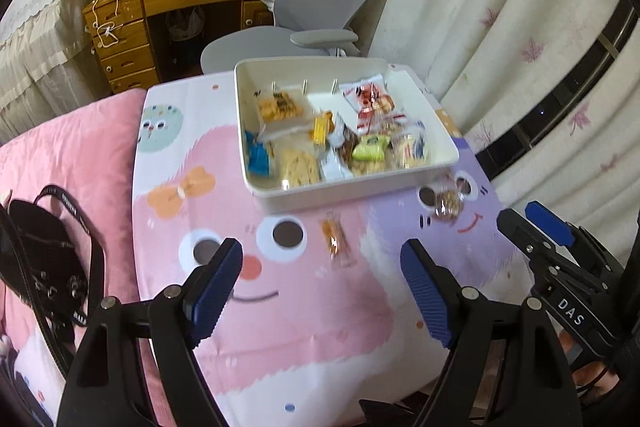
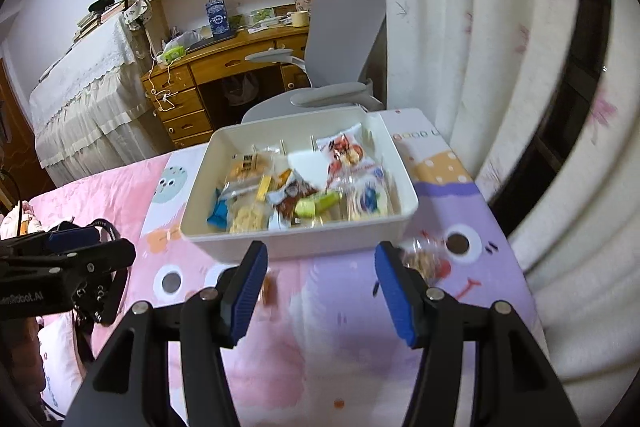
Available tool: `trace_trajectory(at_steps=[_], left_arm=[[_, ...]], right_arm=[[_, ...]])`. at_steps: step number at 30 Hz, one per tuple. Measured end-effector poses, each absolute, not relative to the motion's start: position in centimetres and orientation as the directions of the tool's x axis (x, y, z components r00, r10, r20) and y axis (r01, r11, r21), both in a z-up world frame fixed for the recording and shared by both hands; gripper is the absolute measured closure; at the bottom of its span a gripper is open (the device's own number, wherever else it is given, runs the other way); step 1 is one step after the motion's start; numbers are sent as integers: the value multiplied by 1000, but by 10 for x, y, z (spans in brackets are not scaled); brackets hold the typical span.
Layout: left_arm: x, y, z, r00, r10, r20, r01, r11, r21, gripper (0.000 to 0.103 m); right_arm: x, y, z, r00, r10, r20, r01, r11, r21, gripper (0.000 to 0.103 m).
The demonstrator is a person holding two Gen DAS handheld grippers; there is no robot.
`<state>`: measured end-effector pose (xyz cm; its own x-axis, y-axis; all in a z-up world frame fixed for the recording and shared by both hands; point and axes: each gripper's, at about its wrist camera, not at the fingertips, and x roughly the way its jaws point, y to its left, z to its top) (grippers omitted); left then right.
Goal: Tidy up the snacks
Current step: 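Withdraw both tools toward the orange bar and clear nut bag, then close the left tool on the orange bar while the right tool grasps the nut bag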
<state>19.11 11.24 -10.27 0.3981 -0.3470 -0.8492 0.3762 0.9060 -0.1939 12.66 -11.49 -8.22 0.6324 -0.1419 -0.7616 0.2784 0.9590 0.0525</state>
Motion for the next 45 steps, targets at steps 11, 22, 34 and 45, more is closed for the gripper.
trace_trajectory(at_steps=[11,22,34,45], left_arm=[[155,112,-122,373,-332,-867,358,913,-196,23],[164,90,-161,370,-228,-901,178,969,-173,23],[182,49,-215,338,-119,-934,-9,992,-129,23],[214,17,-250,325,4,-946,-76,997,-23,23]], right_arm=[[85,-114,-102,579,-115,-807,294,953,75,44],[94,-158,-135,490,-14,-871,253,959,127,44],[139,-223,-188,345,152,-926,220,946,237,44],[173,-282,-232,308,214,-927,317,895,312,44]])
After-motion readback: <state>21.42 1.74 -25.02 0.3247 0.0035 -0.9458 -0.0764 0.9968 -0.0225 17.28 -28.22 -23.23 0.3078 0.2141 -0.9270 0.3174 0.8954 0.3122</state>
